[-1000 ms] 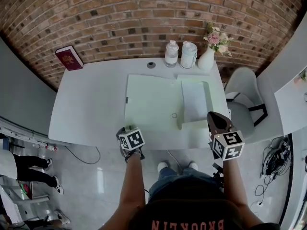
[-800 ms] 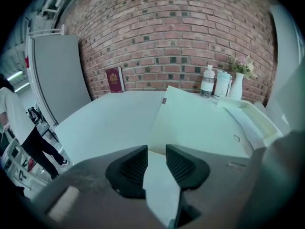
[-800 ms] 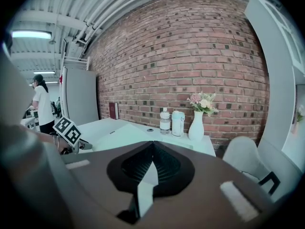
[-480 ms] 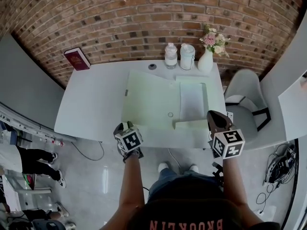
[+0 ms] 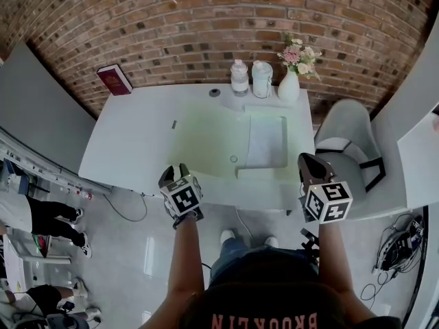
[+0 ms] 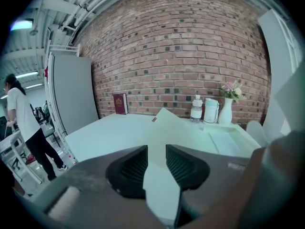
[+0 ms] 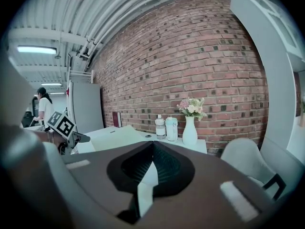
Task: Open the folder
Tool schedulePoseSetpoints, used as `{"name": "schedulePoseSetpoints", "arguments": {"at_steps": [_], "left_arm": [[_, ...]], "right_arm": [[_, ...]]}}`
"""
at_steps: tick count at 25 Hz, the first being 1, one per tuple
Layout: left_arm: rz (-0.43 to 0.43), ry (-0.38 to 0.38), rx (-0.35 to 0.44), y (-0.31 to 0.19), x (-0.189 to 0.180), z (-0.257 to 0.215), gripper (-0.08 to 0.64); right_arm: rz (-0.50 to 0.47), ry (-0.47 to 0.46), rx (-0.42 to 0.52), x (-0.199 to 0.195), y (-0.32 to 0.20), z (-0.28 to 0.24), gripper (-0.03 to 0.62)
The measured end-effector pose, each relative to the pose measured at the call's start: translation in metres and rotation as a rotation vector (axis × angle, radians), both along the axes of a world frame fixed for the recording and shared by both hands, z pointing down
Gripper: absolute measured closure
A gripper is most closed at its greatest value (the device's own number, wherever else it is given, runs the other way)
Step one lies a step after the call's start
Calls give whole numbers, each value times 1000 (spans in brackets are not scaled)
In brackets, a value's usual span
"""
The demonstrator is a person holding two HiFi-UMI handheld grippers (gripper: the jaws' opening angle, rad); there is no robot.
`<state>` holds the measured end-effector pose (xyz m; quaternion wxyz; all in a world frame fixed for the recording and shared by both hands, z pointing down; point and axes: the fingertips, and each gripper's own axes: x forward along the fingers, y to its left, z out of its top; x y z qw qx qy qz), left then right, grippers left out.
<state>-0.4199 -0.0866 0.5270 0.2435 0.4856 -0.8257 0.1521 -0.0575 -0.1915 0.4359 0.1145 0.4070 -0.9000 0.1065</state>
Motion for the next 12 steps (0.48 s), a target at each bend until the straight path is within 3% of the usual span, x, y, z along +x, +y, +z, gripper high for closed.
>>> {"name": "schedulePoseSetpoints", "arguments": {"at_steps": [6, 12], "left_arm": [[-26, -46, 75, 2, 29, -33, 552], [-5, -68, 161, -3, 69, -64, 558]], "right_arm": [[-38, -2, 18, 24, -1, -8, 591], [-78, -19, 45, 43, -9, -22, 591]]}}
